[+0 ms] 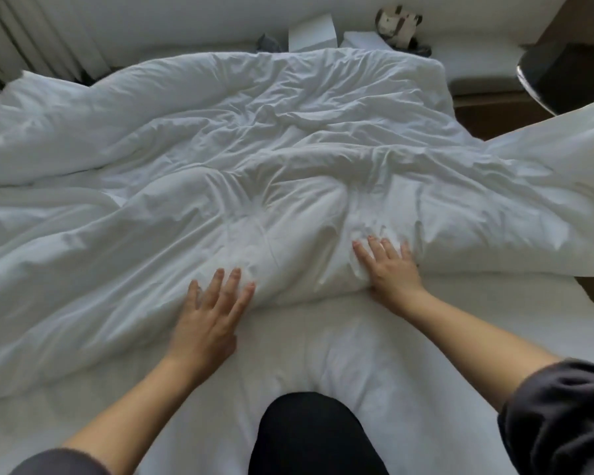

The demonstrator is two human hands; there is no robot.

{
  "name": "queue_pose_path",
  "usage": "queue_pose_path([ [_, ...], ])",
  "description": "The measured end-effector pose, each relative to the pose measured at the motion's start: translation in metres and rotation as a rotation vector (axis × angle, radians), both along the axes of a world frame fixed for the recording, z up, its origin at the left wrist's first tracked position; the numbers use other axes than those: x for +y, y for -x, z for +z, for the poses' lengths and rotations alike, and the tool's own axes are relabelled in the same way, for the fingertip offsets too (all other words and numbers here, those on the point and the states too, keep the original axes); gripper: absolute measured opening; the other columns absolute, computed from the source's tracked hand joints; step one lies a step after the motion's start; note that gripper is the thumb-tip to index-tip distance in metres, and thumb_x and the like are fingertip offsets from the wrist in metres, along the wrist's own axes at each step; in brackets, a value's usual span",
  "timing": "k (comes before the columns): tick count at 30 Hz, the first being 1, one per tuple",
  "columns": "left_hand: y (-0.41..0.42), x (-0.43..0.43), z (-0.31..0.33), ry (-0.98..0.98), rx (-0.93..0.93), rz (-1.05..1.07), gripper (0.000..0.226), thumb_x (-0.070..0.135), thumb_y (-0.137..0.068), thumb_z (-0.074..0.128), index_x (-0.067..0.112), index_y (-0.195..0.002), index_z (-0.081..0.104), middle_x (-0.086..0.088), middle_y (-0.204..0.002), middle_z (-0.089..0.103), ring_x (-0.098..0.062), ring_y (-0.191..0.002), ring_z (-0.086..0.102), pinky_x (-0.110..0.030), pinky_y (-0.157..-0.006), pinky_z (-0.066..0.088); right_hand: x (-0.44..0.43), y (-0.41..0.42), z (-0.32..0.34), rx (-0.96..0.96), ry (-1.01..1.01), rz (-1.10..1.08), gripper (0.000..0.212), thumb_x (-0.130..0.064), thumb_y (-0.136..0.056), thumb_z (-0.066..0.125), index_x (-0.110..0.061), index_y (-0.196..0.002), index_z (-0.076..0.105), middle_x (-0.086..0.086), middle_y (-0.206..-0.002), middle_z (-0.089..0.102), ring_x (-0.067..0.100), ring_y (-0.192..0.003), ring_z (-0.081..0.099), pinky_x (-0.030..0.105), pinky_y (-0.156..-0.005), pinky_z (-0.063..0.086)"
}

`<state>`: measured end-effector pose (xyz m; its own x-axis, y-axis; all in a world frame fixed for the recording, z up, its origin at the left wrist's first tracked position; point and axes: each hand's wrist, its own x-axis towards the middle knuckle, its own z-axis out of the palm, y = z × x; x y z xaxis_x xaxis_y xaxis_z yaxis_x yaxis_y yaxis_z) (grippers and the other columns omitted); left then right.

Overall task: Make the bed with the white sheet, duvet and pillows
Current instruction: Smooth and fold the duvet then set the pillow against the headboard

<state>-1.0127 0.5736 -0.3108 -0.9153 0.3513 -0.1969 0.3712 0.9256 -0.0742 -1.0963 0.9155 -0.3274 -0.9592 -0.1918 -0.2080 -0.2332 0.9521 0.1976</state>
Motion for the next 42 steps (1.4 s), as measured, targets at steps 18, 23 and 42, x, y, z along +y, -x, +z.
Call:
queue_pose_path([
  [18,-0.024,-0.044,0.088,0.276,-0.212,0.007,0.030,0.022,-0.087,0.052,0.032,-0.114,0.061,-0.001,-0.116,0.065,-0.022,-0.107,0.063,-0.026,-0.076,0.045,0.025,-0.056,0.095,-0.403,-0.007,0.074,0.025,-0.015,-0.089,0.051,-0.021,-0.108,0.065,0.007,-0.111,0.067,0.029,-0.102,0.061,0.030,-0.075,0.043],
  [23,-0.061,-0.047,0.080,0.404,-0.477,-0.089,0.029,0.023,-0.085,0.051,0.027,-0.113,0.062,0.001,-0.117,0.065,-0.019,-0.107,0.062,-0.024,-0.079,0.045,0.038,-0.119,0.087,-0.700,0.106,0.068,0.017,-0.010,-0.083,0.053,-0.024,-0.084,0.061,-0.001,-0.086,0.064,0.024,-0.088,0.060,0.031,-0.075,0.045],
  [42,0.097,0.072,0.033,-0.240,-0.242,0.229,0.068,0.033,-0.092,0.056,0.017,-0.149,0.024,-0.012,-0.151,0.036,-0.029,-0.138,0.035,-0.042,-0.111,0.030,0.128,0.026,0.061,-0.118,0.206,-0.309,0.066,-0.007,-0.092,0.043,-0.028,-0.151,0.024,0.000,-0.159,0.019,0.033,-0.129,0.047,0.045,-0.098,0.046],
])
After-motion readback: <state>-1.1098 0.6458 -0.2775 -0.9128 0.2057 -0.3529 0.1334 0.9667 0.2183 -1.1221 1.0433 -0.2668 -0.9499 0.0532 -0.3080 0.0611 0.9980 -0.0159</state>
